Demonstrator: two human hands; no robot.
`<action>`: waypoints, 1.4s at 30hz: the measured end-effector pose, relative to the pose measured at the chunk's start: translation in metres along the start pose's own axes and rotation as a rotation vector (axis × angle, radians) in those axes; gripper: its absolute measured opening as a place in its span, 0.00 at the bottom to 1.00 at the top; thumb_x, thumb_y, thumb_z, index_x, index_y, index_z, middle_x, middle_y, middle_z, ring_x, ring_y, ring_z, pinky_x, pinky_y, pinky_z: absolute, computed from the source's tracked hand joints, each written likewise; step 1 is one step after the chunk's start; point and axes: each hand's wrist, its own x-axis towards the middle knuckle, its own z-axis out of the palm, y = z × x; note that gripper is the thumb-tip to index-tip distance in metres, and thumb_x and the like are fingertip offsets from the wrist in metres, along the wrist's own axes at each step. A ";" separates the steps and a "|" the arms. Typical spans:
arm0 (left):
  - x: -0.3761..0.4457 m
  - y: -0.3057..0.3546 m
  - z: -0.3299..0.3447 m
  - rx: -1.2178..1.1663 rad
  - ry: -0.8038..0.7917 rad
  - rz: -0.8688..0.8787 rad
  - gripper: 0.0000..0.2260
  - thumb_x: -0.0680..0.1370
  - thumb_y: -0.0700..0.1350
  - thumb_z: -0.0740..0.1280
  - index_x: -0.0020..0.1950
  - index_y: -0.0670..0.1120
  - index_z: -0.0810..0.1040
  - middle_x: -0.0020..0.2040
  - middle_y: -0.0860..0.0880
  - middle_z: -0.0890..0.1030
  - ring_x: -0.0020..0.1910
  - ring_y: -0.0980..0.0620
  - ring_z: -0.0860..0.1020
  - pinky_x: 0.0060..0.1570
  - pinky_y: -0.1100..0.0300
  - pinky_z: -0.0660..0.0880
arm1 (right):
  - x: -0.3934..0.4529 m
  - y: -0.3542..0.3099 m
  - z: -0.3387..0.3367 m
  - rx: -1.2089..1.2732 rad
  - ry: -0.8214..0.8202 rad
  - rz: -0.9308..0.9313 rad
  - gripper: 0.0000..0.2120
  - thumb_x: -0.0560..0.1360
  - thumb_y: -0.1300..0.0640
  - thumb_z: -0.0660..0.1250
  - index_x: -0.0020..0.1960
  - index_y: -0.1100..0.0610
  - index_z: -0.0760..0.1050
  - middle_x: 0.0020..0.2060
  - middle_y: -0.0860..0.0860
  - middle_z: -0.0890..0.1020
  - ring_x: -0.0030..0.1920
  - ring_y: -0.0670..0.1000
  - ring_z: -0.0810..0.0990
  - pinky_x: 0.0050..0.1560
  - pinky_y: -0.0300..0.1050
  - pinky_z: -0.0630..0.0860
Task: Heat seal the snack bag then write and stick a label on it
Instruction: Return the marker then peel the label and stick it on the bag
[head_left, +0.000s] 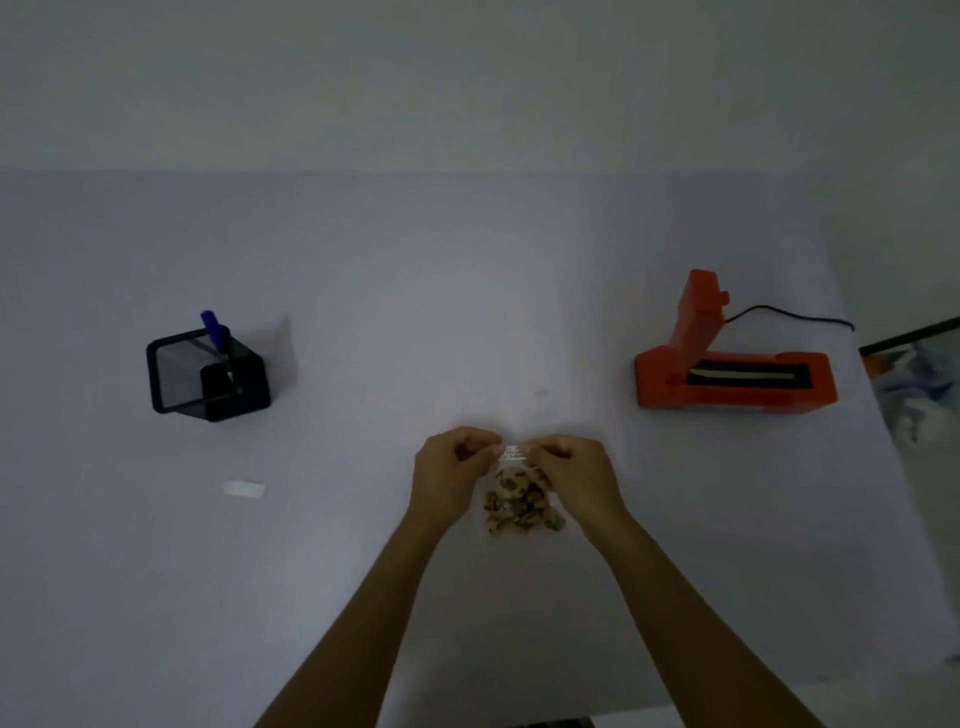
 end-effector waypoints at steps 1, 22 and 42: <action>0.005 -0.001 0.002 0.012 0.004 -0.012 0.03 0.74 0.42 0.71 0.47 0.45 0.83 0.39 0.48 0.84 0.39 0.52 0.82 0.43 0.60 0.80 | 0.007 0.001 0.000 -0.011 0.004 -0.014 0.04 0.73 0.57 0.71 0.43 0.54 0.84 0.35 0.48 0.85 0.38 0.48 0.84 0.44 0.45 0.81; 0.041 -0.002 0.023 0.355 0.068 -0.021 0.02 0.73 0.42 0.71 0.43 0.46 0.84 0.39 0.54 0.82 0.36 0.63 0.77 0.36 0.79 0.70 | 0.056 0.019 0.006 -0.180 0.076 -0.078 0.02 0.70 0.58 0.74 0.41 0.56 0.82 0.35 0.46 0.84 0.37 0.42 0.81 0.41 0.40 0.79; 0.037 -0.013 0.032 0.436 0.087 0.034 0.07 0.72 0.42 0.71 0.48 0.48 0.76 0.40 0.52 0.79 0.38 0.56 0.77 0.40 0.60 0.77 | 0.043 0.022 0.016 -0.259 0.082 -0.221 0.13 0.71 0.53 0.74 0.49 0.53 0.71 0.34 0.46 0.75 0.32 0.45 0.74 0.31 0.34 0.68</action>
